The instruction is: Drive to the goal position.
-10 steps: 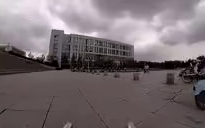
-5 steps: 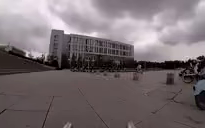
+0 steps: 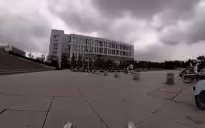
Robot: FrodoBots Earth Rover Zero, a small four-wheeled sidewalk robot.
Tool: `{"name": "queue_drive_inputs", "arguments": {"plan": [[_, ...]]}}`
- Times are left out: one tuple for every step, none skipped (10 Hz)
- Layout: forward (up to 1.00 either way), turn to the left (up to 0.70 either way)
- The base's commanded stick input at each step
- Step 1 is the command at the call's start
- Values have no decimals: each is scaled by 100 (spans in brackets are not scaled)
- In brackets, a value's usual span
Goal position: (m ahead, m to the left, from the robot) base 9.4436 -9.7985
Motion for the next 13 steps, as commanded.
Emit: {"name": "queue_drive_inputs", "arguments": {"plan": [[50,-24],[50,-24],[50,-24],[50,-24],[50,-24],[50,-24],[50,-24],[50,-24],[50,-24],[3,-36],[37,-10],[50,1],[50,1]]}}
